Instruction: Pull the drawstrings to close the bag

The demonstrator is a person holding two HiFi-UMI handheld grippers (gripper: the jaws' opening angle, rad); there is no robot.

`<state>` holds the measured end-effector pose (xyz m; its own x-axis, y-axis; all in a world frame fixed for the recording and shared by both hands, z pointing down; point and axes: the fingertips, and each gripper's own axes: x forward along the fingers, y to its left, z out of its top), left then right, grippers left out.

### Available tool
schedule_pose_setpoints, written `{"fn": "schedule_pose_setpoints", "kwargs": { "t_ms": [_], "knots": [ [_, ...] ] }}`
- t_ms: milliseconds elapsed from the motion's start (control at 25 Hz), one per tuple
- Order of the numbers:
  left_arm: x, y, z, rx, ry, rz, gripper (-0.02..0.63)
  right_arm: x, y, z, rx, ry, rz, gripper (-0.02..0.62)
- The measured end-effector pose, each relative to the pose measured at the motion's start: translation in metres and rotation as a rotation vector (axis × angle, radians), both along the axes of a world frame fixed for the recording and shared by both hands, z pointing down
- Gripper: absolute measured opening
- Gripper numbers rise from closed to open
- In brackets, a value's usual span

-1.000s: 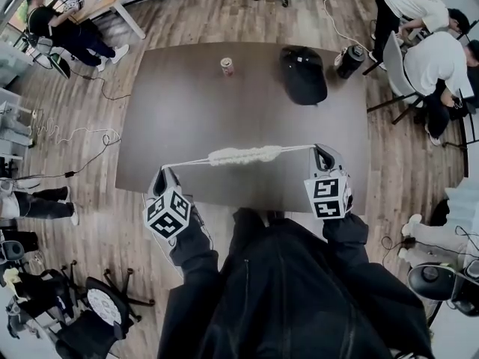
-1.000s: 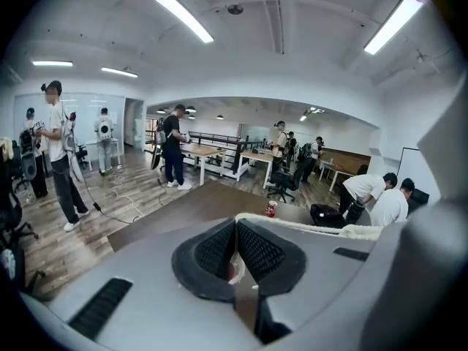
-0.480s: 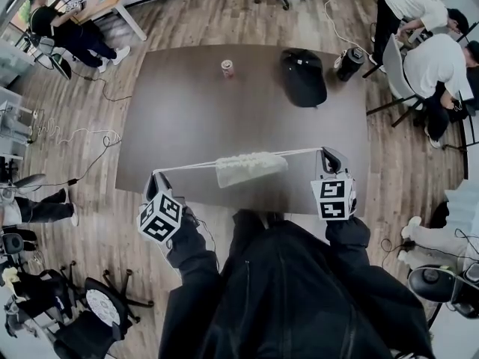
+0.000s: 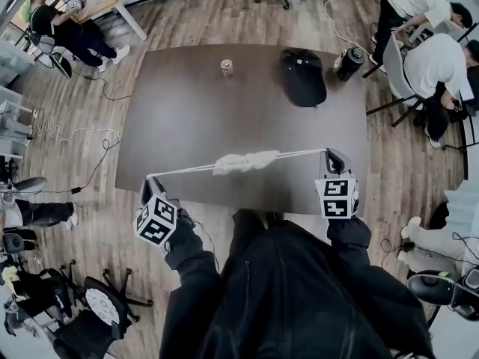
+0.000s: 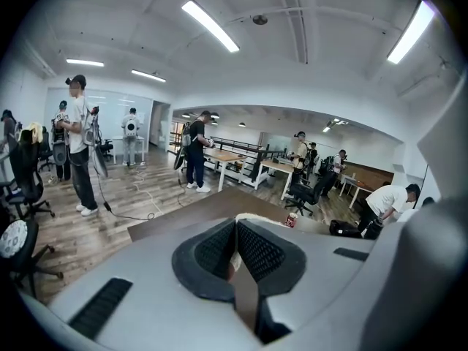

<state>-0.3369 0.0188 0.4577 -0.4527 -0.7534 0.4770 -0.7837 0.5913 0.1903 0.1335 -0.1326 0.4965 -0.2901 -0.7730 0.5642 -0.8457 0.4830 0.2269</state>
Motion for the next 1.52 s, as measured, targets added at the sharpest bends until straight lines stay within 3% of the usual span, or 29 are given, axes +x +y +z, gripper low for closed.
{"fn": "schedule_pose_setpoints", "kwargs": {
  "t_ms": [120,240,360,680,880,1080,1240,1520],
  "knots": [
    [0.000,0.001,0.002,-0.013,-0.006,0.003,0.037,0.005,-0.001,0.002,-0.014,-0.010,0.015,0.026],
    [0.007,-0.006,0.002,-0.040,-0.037,0.069,0.037,0.008,0.000,0.007,-0.052,-0.048,0.022,0.026],
    [0.014,-0.021,0.009,-0.040,-0.006,0.129,0.037,0.005,-0.004,0.011,-0.081,-0.077,0.019,0.026],
    [0.015,-0.063,0.062,-0.140,0.049,0.222,0.038,-0.023,-0.036,0.033,-0.137,-0.068,-0.023,0.026],
    [0.020,-0.099,0.112,-0.221,0.146,0.332,0.038,-0.069,-0.050,0.067,-0.240,-0.055,-0.102,0.026],
    [0.063,-0.118,0.172,-0.306,0.275,0.460,0.038,-0.114,-0.042,0.115,-0.379,-0.050,-0.182,0.026],
    [0.093,-0.122,0.210,-0.345,0.378,0.491,0.038,-0.143,-0.035,0.149,-0.449,-0.063,-0.212,0.026],
    [0.135,-0.105,0.254,-0.460,0.456,0.610,0.038,-0.167,0.011,0.206,-0.638,-0.096,-0.219,0.028]
  ]
}}
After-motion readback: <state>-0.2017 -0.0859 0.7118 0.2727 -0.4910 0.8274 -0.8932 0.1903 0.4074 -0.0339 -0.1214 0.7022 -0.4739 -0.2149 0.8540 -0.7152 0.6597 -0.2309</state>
